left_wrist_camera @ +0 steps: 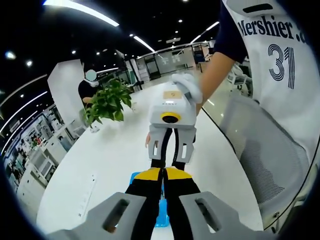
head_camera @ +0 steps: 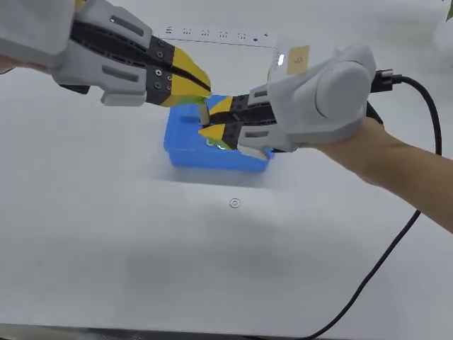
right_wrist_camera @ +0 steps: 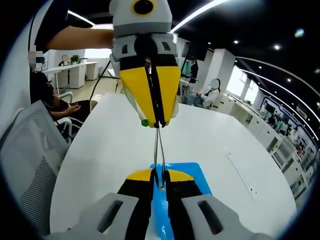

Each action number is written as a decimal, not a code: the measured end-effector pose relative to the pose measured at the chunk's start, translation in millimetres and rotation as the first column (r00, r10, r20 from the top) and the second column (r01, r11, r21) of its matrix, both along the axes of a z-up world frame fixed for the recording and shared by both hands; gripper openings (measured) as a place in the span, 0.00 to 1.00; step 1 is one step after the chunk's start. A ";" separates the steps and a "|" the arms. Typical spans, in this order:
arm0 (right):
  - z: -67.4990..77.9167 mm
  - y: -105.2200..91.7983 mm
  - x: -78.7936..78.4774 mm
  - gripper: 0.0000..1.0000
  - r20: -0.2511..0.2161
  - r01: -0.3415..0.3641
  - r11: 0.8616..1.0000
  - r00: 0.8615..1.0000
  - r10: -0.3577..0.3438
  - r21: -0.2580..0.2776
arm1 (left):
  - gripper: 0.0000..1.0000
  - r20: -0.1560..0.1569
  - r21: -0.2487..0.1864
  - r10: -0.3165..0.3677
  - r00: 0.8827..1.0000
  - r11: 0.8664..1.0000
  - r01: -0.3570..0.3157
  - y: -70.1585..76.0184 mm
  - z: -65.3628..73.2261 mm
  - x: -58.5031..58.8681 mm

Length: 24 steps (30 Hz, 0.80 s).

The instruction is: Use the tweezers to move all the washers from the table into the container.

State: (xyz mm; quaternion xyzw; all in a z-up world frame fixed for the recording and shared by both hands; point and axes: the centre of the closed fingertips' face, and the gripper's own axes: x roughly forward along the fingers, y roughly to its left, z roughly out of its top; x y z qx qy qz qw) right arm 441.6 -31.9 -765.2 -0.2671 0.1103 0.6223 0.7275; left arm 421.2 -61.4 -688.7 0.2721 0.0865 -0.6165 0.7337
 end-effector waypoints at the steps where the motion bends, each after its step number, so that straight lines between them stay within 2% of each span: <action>1: 0.0 -0.4 3.1 0.10 0.000 0.005 1.000 1.000 -0.005 0.002 | 0.05 0.003 0.000 0.000 1.000 1.000 0.000 -0.9 0.2 2.8; 9: -9.2 -2.4 23.1 0.10 0.002 0.024 1.000 1.000 -0.024 -0.009 | 0.05 -0.006 -0.011 0.003 1.000 1.000 -0.003 -4.8 -8.5 21.7; 11: -18.5 -3.6 31.7 0.10 -0.007 0.029 0.999 1.000 -0.029 -0.016 | 0.05 -0.018 -0.014 0.012 1.000 1.000 -0.012 -4.9 -15.9 28.1; 16: -29.8 -5.2 35.2 0.10 -0.016 0.031 0.999 0.999 -0.032 -0.038 | 0.05 -0.033 -0.014 0.015 0.999 1.000 -0.016 -6.5 -26.8 34.5; 18: -36.4 -5.7 37.5 0.10 -0.020 0.029 0.999 0.999 -0.030 -0.044 | 0.05 -0.050 -0.015 0.012 0.999 1.000 -0.013 -6.9 -31.6 36.0; 23: -51.4 -5.8 42.2 0.10 -0.039 0.029 0.997 0.999 -0.032 -0.066 | 0.05 -0.068 -0.006 0.014 0.998 1.000 -0.014 -6.2 -45.9 42.5; 24: -53.1 -5.6 42.3 0.10 -0.043 0.028 0.997 0.999 -0.030 -0.067 | 0.05 -0.081 -0.006 0.014 0.997 1.000 -0.014 -6.5 -49.3 43.2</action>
